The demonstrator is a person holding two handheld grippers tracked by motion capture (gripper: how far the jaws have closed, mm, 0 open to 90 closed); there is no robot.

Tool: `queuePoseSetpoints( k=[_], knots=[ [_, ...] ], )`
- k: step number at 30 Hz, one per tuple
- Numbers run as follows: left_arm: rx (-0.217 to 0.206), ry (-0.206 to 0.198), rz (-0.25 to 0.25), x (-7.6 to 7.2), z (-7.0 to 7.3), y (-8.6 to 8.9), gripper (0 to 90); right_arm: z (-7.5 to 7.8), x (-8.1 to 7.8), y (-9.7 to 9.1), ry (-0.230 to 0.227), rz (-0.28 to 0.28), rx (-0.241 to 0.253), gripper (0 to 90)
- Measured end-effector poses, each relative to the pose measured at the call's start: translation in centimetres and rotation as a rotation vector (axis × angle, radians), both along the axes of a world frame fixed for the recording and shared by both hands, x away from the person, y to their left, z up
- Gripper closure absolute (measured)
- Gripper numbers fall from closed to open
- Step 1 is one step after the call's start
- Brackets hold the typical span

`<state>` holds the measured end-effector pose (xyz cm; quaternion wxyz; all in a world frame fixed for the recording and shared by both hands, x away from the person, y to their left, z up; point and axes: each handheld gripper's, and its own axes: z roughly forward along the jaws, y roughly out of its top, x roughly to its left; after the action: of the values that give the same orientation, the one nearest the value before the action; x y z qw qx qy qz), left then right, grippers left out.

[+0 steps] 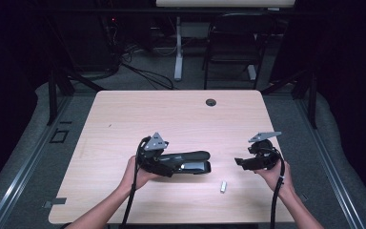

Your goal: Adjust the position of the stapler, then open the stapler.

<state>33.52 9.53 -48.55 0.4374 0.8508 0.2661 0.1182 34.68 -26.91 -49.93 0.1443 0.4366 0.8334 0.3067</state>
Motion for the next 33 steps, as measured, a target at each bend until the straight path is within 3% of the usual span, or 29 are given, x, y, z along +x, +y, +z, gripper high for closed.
queuePoseSetpoints(
  k=[3,6,14,15,18,22,23,26,33],
  knots=[
    [0.011,-0.008,0.003,-0.4,0.1,-0.2,15.8,-0.1,-0.1,0.2,0.0,0.009,-0.017,36.9],
    [-0.008,-0.033,0.012,-1.3,0.2,-0.5,19.3,-0.1,-0.2,0.3,-0.01,0.013,-0.026,41.9],
    [0.003,-0.037,0.017,-2.6,-0.6,-1.3,30.4,-0.1,-0.4,0.9,-0.009,0.02,-0.017,54.6],
    [0.004,-0.042,0.01,-2.9,-0.8,-1.6,36.5,-0.3,-0.5,1.1,-0.002,0.023,-0.018,59.7],
    [0.015,-0.039,0.007,-3.1,-1.2,-2.0,41.7,-0.5,-0.5,1.4,0.01,0.034,-0.011,64.5],
    [0.024,-0.011,0.009,-3.4,-2.3,-2.7,48.6,-0.4,-0.7,2.2,-0.004,0.07,-0.014,73.5],
    [0.028,-0.01,-0.001,-3.5,-2.8,-3.2,54.0,-0.4,-0.9,2.7,-0.02,0.088,0.002,77.4],
    [0.051,-0.016,-0.009,-3.6,-3.2,-3.7,58.7,-0.5,-0.9,3.2,-0.018,0.101,-0.003,80.9],
    [0.114,-0.048,0.006,-3.6,-5.6,-5.6,83.0,-0.9,-1.0,4.9,-0.045,0.147,-0.024,88.5]
  ],
)
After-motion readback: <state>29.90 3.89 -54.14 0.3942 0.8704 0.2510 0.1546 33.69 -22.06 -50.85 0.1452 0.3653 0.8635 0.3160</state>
